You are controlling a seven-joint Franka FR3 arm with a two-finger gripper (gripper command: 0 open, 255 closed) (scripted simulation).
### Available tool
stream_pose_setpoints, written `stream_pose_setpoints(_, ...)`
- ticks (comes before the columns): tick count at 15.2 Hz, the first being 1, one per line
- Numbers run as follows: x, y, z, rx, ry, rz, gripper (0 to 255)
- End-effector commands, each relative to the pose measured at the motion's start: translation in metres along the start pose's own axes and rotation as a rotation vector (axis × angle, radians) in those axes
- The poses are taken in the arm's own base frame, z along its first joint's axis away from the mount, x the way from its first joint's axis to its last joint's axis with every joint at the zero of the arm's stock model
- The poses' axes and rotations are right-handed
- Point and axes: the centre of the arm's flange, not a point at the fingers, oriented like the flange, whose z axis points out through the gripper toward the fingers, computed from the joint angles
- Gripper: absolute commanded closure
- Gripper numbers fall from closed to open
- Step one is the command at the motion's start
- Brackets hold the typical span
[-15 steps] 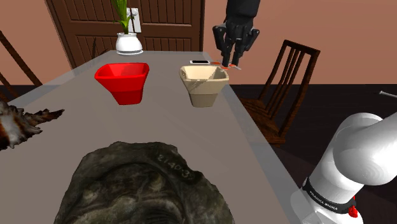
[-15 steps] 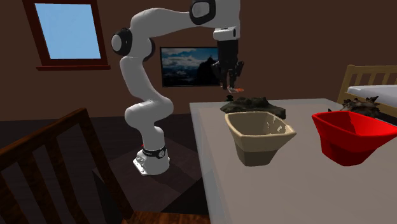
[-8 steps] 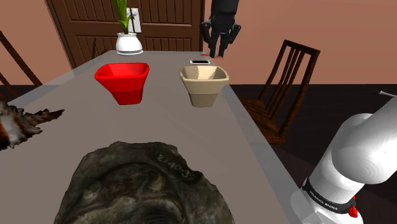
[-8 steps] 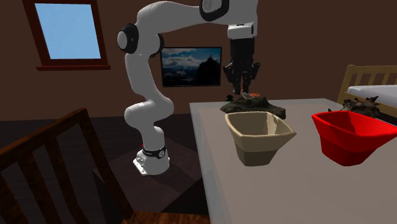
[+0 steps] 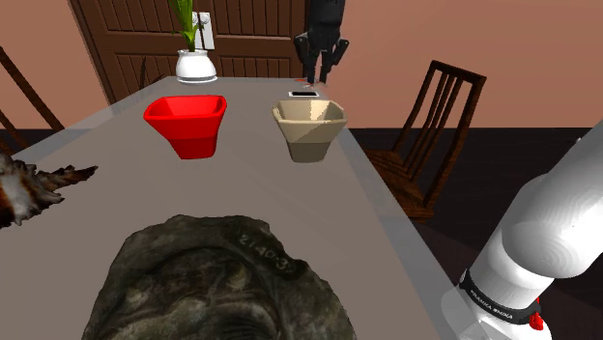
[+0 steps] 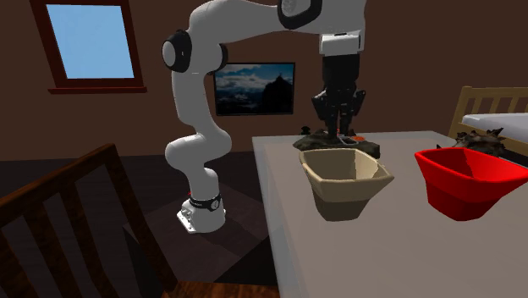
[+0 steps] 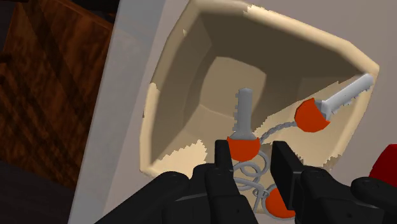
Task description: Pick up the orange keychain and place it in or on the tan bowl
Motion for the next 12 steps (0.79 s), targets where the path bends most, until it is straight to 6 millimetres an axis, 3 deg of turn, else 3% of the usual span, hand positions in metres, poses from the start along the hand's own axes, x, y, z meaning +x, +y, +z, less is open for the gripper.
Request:
stream_pose_setpoints(1,0.002,0.001,0.011,0.0,0.001,0.0,255)
stream_pose_setpoints(12,-0.002,0.003,0.069,0.0,0.001,0.0,255)
